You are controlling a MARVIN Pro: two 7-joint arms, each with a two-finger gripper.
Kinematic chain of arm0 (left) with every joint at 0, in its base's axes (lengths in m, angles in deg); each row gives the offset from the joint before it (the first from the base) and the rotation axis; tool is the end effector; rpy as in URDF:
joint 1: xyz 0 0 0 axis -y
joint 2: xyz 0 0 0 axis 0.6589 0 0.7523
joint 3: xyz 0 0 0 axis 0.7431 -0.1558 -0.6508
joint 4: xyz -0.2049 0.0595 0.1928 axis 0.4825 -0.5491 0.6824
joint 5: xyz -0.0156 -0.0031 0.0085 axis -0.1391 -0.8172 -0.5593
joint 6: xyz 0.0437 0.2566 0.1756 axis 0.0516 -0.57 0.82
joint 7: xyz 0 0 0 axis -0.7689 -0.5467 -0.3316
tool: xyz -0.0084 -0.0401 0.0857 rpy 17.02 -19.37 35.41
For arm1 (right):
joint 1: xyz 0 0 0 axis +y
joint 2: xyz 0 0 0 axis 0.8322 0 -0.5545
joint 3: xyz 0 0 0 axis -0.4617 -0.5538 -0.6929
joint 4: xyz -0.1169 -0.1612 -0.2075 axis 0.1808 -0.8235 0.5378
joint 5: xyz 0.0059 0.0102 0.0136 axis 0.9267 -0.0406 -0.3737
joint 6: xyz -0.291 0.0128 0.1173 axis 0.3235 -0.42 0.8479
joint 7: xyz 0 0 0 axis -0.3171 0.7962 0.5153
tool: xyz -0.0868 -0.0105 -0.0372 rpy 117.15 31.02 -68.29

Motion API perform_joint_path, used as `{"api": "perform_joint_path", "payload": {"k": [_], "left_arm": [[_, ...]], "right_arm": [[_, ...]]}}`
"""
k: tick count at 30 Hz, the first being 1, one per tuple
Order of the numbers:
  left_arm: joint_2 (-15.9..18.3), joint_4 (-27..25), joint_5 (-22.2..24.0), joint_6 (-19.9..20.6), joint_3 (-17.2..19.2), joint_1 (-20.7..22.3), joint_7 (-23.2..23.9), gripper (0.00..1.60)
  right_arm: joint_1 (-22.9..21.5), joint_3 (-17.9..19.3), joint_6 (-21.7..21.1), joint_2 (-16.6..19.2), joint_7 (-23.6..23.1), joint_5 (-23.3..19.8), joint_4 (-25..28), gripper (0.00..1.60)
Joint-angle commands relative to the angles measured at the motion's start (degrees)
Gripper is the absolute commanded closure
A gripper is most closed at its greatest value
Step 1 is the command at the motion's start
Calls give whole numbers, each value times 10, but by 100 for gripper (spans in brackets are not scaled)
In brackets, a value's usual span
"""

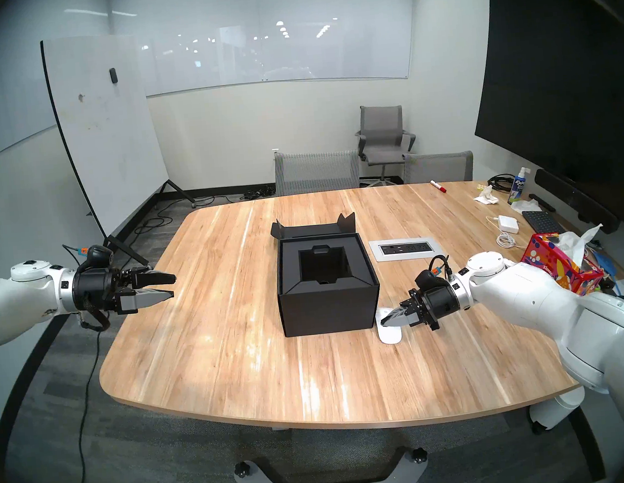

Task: Open the box and place the mouse inside

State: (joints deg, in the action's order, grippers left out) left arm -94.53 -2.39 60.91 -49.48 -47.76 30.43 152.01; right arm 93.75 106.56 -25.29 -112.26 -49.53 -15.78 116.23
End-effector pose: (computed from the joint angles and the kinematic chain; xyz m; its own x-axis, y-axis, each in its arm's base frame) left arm 0.3944 0.2456 -0.1678 0.3877 -0.1108 0.9151 -0.8670 -0.3809 0.3212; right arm 0.4812 -0.0881 -0.3123 0.2820 0.3926 0.8754 0.9584 -0.0738 -0.2757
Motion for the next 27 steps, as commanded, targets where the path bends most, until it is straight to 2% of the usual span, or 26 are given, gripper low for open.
{"api": "perform_joint_path", "payload": {"k": [1,11,27], "left_arm": [[-1,-1,4,1,6,7,0,0],[-1,-1,4,0,6,7,0,0],[-1,-1,4,0,6,7,0,0]], "right_arm": [[-29,-13,3,-17,0,-21,-22,160],[-38,-38,6,-33,0,-34,-47,160],[-48,-78,2,-37,0,-66,-48,160]]}}
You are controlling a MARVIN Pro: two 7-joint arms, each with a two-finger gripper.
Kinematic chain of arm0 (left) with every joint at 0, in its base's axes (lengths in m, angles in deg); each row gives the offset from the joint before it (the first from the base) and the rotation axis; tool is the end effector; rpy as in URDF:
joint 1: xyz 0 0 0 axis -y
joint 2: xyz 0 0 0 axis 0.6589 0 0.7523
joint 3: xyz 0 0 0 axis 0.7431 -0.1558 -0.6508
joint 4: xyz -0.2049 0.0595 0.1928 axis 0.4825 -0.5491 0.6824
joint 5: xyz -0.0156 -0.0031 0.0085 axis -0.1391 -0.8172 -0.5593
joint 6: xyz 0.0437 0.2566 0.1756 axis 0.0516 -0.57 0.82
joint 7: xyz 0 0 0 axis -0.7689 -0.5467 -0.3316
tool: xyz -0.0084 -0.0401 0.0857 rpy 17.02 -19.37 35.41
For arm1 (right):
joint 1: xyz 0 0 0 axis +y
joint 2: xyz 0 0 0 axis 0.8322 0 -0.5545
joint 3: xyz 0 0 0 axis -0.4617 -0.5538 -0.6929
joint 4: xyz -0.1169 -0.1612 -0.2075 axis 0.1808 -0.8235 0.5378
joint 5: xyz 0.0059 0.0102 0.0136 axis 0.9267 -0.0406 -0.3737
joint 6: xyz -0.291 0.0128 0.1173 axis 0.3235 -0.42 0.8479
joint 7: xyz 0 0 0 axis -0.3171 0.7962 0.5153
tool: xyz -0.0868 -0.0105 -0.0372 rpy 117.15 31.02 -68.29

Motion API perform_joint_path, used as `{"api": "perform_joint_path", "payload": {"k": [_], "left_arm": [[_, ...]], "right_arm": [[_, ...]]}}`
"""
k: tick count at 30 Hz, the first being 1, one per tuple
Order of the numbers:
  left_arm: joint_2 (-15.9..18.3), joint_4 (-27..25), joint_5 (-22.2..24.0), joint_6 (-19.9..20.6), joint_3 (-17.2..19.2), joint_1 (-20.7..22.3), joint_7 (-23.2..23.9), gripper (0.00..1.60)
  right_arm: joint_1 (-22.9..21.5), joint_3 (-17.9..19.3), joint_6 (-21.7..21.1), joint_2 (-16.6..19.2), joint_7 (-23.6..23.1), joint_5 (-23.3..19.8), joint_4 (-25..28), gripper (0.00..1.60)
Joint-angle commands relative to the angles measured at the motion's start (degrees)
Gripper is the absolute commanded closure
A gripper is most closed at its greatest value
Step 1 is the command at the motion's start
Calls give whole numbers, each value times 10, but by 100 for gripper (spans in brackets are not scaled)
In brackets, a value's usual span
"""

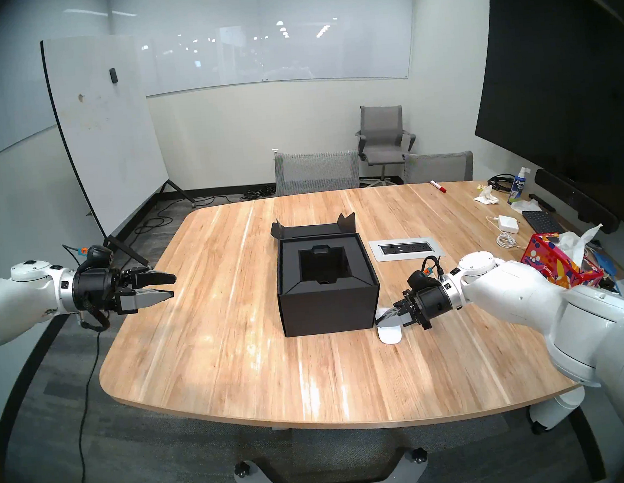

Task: Open the box and place the mouse inside

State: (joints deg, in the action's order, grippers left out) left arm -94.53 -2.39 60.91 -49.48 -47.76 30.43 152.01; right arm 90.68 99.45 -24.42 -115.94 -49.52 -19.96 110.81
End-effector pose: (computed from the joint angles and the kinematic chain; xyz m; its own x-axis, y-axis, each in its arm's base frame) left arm 0.3944 0.2456 -0.1678 0.3877 -0.1108 0.9151 -0.8670 -0.3809 0.3212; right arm 0.4889 -0.0745 -0.3190 0.3014 0.4081 0.8618 0.9516 -0.0722 -0.2986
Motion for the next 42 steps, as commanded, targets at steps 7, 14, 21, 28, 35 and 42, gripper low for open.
{"api": "perform_joint_path", "payload": {"k": [7,14,21,28,35,42], "left_arm": [[-1,-1,4,0,6,7,0,0],[-1,-1,4,0,6,7,0,0],[-1,-1,4,0,6,7,0,0],[-1,-1,4,0,6,7,0,0],[-1,-1,4,0,6,7,0,0],[-1,-1,4,0,6,7,0,0]], "right_arm": [[-16,-25,-14,-5,0,-40,0,160],[-23,-45,-32,-10,0,-51,-14,160],[-29,-66,-45,-17,0,-52,-31,160],[-36,-83,-48,-22,0,-54,-38,160],[-43,-99,-53,-27,0,-55,-45,160],[-52,-120,-66,-34,0,-51,-54,160]]}}
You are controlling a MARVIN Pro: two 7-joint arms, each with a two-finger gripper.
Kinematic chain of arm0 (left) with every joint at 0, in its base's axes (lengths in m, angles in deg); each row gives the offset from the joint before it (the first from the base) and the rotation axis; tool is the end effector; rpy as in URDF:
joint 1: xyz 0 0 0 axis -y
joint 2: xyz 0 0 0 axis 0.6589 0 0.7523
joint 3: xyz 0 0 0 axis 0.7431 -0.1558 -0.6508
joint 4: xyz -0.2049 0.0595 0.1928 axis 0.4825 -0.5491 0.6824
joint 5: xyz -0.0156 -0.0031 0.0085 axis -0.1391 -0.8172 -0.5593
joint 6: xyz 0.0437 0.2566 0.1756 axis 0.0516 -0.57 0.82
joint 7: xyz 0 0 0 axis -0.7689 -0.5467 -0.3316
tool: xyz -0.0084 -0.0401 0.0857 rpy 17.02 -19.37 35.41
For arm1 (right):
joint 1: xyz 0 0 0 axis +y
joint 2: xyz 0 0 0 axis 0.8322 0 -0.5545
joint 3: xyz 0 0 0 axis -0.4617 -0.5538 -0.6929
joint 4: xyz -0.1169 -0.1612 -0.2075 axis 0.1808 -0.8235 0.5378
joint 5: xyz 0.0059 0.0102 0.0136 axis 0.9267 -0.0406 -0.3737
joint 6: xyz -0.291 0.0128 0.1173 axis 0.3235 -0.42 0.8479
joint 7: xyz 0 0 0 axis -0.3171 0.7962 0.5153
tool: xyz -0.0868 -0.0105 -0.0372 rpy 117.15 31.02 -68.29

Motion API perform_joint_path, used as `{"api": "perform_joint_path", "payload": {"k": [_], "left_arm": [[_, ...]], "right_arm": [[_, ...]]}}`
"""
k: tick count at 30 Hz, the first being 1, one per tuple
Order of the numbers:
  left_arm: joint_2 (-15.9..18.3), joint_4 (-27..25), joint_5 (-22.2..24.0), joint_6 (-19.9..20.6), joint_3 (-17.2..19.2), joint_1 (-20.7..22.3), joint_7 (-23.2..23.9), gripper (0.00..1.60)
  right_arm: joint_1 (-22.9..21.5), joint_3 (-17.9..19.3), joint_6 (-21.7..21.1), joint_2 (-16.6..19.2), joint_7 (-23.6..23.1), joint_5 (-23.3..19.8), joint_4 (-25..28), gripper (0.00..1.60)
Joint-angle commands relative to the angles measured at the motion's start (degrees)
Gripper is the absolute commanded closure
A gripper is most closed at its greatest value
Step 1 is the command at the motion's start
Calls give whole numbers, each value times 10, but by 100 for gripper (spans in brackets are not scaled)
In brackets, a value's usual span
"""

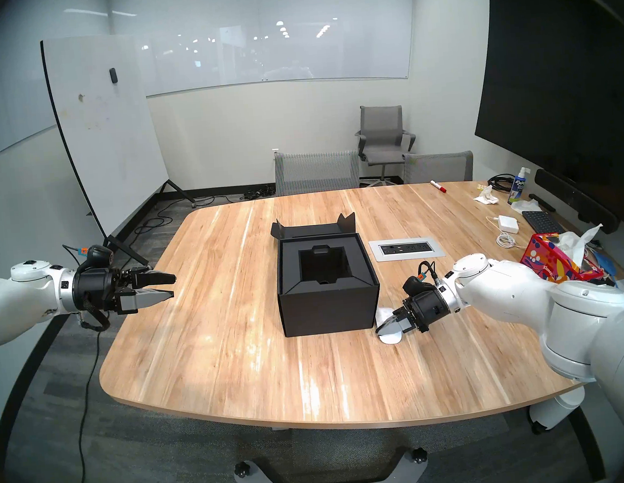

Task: Open the box and place the mouse inside

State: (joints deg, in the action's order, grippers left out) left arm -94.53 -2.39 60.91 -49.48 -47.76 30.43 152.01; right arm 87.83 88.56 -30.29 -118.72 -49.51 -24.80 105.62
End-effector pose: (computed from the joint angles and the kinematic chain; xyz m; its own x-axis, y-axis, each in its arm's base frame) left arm 0.3944 0.2456 -0.1678 0.3877 -0.1108 0.9151 -0.8670 -0.3809 0.3212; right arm 0.4886 -0.0731 -0.3325 0.4345 0.4741 0.7658 0.8952 -0.1340 -0.4250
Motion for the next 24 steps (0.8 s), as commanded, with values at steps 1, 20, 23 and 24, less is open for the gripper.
{"api": "perform_joint_path", "payload": {"k": [1,20,23,24], "left_arm": [[-1,-1,4,0,6,7,0,0],[-1,-1,4,1,6,7,0,0],[-1,-1,4,1,6,7,0,0],[-1,-1,5,1,6,7,0,0]], "right_arm": [[-25,-14,-10,-7,0,-3,-2,160],[-33,-61,-41,20,0,-29,31,160],[-35,-66,-47,23,0,-31,36,160],[-36,-71,-50,28,0,-35,41,160]]}}
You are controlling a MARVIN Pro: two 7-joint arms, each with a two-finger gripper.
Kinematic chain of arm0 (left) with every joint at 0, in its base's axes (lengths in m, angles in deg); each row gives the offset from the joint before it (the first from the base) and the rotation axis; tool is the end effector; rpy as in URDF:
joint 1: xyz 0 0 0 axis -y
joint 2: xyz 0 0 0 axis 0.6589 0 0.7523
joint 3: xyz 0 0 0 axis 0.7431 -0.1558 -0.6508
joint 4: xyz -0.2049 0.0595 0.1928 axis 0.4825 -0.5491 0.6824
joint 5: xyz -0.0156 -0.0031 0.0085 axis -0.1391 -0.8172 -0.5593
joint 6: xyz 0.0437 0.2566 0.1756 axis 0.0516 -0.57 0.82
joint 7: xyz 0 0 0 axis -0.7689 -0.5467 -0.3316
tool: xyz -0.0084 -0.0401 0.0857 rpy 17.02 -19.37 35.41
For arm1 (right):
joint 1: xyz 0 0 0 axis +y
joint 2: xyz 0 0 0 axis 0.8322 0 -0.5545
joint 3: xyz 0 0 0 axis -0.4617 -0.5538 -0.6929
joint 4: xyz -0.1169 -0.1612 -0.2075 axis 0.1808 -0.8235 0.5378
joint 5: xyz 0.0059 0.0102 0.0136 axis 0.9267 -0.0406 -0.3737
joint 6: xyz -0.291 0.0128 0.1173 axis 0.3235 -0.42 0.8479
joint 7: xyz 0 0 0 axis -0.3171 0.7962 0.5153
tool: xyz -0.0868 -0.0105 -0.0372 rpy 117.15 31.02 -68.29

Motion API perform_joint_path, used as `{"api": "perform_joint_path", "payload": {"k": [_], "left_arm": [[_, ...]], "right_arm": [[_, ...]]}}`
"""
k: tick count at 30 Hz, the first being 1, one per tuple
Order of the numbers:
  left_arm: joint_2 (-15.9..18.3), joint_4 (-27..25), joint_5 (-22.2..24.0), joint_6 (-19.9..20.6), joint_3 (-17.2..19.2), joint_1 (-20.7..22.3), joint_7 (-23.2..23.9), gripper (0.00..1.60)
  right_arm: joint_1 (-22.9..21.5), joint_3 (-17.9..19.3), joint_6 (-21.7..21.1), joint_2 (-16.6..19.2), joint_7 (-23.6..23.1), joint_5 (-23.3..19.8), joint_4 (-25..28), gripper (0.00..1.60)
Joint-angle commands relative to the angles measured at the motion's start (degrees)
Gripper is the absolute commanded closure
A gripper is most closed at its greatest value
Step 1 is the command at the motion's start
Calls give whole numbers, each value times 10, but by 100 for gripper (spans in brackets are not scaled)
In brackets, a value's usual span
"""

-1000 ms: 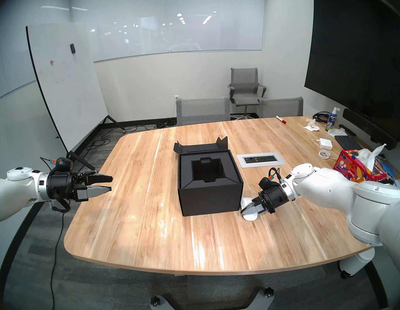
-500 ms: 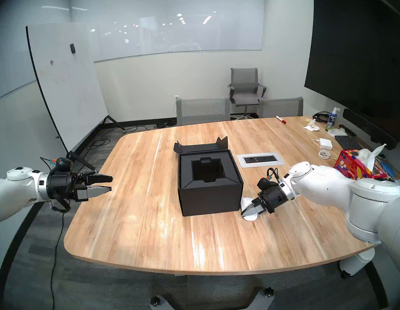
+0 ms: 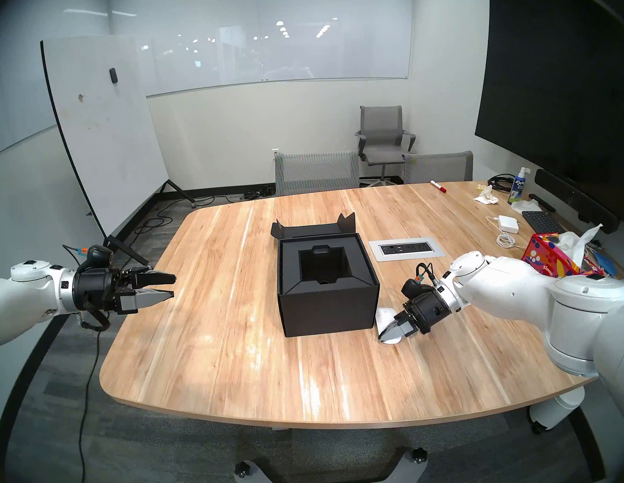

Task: Open the box and place the mouse inside

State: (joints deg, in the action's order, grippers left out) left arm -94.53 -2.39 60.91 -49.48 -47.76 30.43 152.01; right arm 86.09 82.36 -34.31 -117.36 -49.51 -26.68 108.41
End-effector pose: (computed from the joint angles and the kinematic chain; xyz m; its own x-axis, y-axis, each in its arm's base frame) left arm 0.3944 0.2456 -0.1678 0.3877 -0.1108 0.9151 -0.8670 -0.3809 0.3212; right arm 0.4834 -0.0736 -0.3320 0.4798 0.5257 0.7025 0.8633 -0.1398 -0.4850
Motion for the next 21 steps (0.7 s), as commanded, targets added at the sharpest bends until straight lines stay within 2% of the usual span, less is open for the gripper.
{"api": "perform_joint_path", "payload": {"k": [1,11,21], "left_arm": [[-1,-1,5,1,6,7,0,0],[-1,-1,5,1,6,7,0,0],[-1,-1,4,0,6,7,0,0]], "right_arm": [[-19,-12,-12,16,0,-17,15,160],[-27,-34,-19,27,0,-27,27,160],[-39,-27,22,31,0,-38,38,160]]}}
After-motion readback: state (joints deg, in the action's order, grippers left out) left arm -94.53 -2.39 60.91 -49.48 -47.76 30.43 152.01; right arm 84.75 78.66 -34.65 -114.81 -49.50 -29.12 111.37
